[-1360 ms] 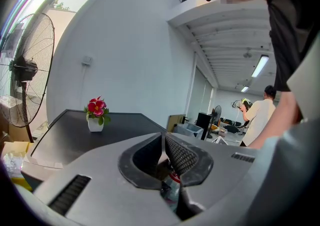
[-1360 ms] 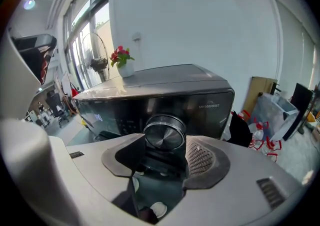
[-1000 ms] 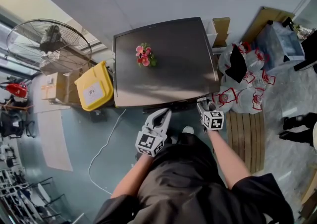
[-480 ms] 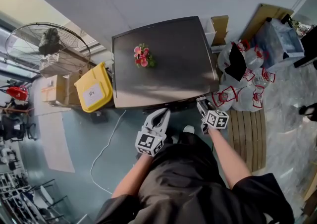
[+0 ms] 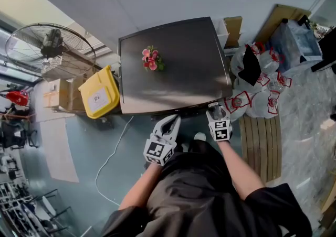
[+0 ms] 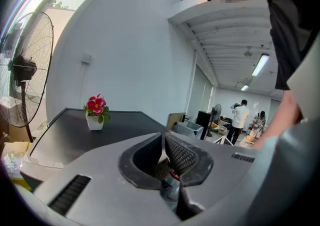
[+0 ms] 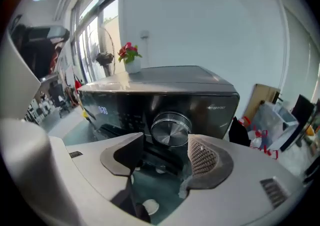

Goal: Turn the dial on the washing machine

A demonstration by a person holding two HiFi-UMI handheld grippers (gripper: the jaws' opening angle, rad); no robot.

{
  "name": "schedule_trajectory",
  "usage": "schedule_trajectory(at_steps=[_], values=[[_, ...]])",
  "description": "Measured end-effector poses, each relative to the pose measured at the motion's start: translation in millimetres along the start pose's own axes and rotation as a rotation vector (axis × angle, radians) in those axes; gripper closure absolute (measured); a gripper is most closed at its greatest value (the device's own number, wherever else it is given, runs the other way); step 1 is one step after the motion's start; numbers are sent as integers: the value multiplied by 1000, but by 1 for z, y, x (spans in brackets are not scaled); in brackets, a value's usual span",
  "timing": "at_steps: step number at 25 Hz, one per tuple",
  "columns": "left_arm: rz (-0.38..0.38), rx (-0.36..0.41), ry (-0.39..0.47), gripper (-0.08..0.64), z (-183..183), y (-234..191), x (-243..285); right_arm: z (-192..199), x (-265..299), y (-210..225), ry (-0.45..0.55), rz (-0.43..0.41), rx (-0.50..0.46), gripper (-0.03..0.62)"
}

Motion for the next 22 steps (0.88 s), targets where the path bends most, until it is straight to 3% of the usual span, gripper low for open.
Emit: schedule_trajectory(at_steps=[3,6,9,15,22], values=[[-1,17,8,541,-3,0,-2,0,1,1,-6,64,-47,345],[-9,1,5,543,0,-1,-5,-5,2,5,0,97,15,342],[-8,-16,-6,542,4,-1,-5,-11,7,5,-12,76,98,342],[-3,-22,-8,542,7,-2,-2,-11,13,8,-28,72,97,342],[15,-16,19,543,2,1,2,-13,11,14,-8,-22,279,344]])
Point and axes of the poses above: the fingertips, and each gripper's own axes: x forward along the fingers, y to its right, z out of its underside, the point moved 2 cm from there along -x, backward along the fingers, and after that the axes turned 10 degrees about z, right-handed, at the moved point
